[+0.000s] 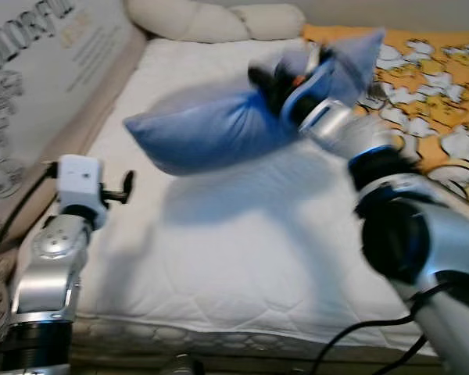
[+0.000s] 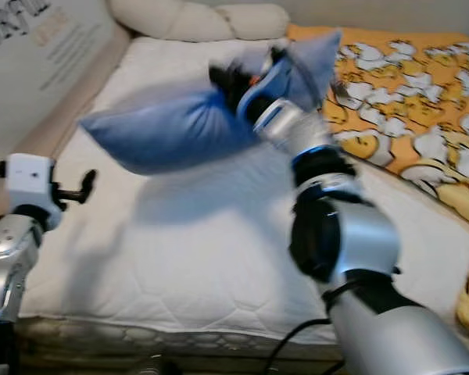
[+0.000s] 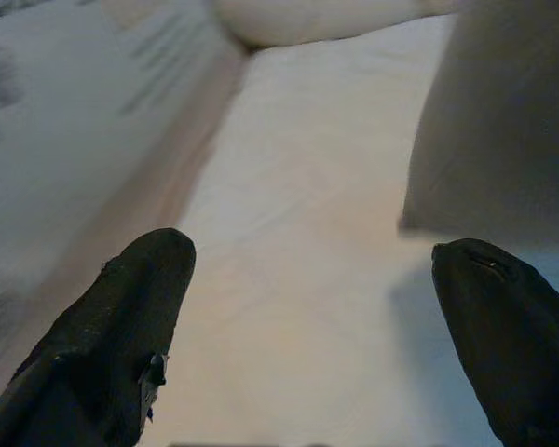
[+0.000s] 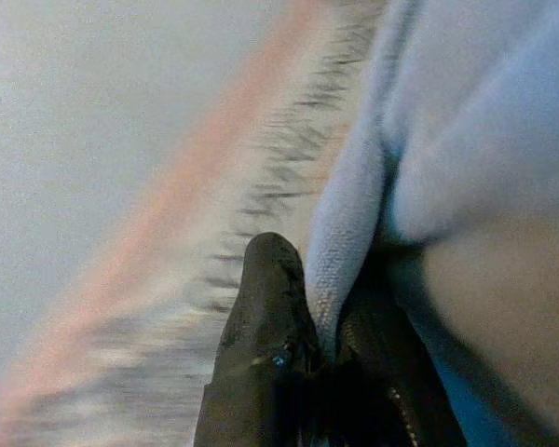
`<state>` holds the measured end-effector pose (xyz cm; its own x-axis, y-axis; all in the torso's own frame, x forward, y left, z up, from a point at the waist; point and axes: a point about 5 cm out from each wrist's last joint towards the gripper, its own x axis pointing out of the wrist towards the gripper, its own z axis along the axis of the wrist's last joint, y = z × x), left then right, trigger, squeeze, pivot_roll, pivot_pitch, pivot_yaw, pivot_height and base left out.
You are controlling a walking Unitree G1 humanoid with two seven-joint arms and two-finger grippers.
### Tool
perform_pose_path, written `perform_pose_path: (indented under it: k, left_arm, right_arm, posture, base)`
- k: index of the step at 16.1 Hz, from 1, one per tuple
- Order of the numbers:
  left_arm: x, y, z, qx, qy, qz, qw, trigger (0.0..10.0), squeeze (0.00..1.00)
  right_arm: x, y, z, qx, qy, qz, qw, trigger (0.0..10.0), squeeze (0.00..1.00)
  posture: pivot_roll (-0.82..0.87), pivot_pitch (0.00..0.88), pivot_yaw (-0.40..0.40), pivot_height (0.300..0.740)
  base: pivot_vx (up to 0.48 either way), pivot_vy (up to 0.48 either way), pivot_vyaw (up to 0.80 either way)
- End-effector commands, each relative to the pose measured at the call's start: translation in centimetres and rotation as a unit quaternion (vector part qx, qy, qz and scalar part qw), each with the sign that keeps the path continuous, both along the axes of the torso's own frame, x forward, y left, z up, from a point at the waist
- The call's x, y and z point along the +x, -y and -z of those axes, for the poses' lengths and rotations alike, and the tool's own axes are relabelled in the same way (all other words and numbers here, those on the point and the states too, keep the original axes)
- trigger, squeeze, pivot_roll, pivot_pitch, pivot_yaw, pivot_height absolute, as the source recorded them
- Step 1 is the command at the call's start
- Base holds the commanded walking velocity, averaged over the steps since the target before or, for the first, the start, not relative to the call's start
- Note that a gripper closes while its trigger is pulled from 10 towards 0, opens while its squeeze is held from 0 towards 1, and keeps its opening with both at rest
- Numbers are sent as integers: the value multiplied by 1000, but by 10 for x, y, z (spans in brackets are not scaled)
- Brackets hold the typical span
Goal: Clean up the room
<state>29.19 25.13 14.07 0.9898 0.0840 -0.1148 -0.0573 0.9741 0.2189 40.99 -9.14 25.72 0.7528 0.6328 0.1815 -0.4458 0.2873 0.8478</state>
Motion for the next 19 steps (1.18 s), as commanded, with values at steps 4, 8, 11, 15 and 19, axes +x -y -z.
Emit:
perform_pose_path:
  k: [4, 8, 11, 15, 19]
  left_arm:
    - [-5, -20, 0, -2, 6, -54, 999, 10000, 0]
    - [-8, -18, 8, -52, -3, -53, 997, 10000, 0]
    - [7, 11, 18, -92, -25, 29, 995, 10000, 1000]
    - [29, 69, 40, -171, -108, 191, 961, 10000, 1000]
    - [43, 95, 54, -274, -155, 253, 915, 10000, 1000]
  right_arm:
    - [-12, 43, -3, 38, 13, -36, 999, 0, 0]
    - [-59, 72, 143, -77, -195, -34, 977, 0, 0]
    - [-92, 104, 214, -194, -270, 53, 942, 0, 0]
    - [-100, 122, 219, -208, -274, 88, 935, 0, 0]
    - [-94, 121, 215, -226, -250, 89, 937, 0, 0]
  posture:
    - [11, 0, 28, 740]
    - [-4, 0, 40, 740]
    - [5, 0, 40, 740]
    - [4, 0, 33, 740]
    - [-30, 0, 45, 740]
  base:
    - [0, 0, 0]
    - [0, 0, 0]
    - [0, 0, 0]
    - [0, 0, 0]
    - [0, 0, 0]
